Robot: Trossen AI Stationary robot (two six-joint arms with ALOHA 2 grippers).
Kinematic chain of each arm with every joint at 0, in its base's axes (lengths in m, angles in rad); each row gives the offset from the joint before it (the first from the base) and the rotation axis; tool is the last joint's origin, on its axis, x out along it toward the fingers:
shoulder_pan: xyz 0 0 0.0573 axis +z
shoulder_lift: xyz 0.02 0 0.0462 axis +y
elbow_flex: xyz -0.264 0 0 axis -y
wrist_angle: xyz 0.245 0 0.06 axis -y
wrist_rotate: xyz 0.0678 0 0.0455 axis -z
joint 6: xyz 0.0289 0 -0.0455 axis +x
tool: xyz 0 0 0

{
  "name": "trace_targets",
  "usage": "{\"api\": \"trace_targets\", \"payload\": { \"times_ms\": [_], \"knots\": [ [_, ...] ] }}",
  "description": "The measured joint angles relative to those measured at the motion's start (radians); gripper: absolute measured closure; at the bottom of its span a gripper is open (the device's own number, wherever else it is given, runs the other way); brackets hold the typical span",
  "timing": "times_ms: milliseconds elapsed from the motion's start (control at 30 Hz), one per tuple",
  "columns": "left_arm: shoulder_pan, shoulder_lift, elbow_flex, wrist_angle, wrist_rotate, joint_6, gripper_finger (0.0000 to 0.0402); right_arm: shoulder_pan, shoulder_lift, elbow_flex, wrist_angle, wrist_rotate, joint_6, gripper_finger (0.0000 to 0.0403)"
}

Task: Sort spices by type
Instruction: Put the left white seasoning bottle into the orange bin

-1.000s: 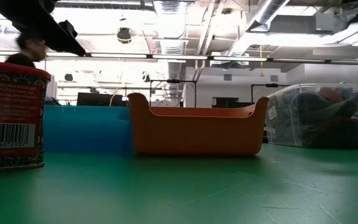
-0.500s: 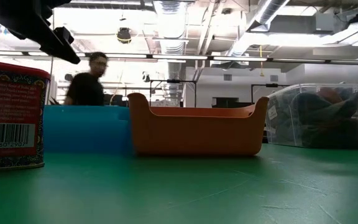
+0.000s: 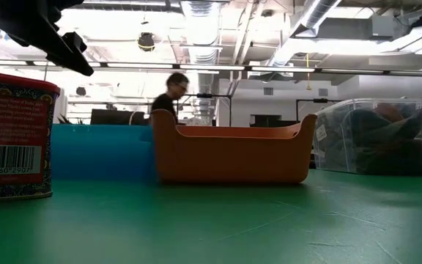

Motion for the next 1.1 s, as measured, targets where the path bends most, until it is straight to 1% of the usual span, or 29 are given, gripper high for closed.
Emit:
{"api": "trace_targets", "payload": {
  "times_ms": [233,600,767,1000,1100],
  "knots": [
    [0.0,0.0,0.0,0.0,0.003,0.0,0.0157,0.022,0.0,-0.116,0.113,0.0,-0.025,0.0023],
    [0.0,0.0,0.0,0.003,0.006,-0.015,0.0157,0.032,-0.001,-0.24,0.301,0.002,-0.026,0.0058],
    [0.0,0.0,0.0,0.002,0.006,-0.015,0.0157,0.019,-0.001,-0.252,0.323,0.002,-0.05,0.0096],
    [0.0,0.0,0.0,0.0,0.006,-0.015,0.0157,-0.024,-0.001,-0.251,0.323,-0.023,-0.14,0.0174],
    [0.0,0.0,0.0,-0.002,0.006,-0.015,0.0157,-0.055,-0.002,-0.251,0.331,-0.047,-0.189,0.0179]
  ]
}}
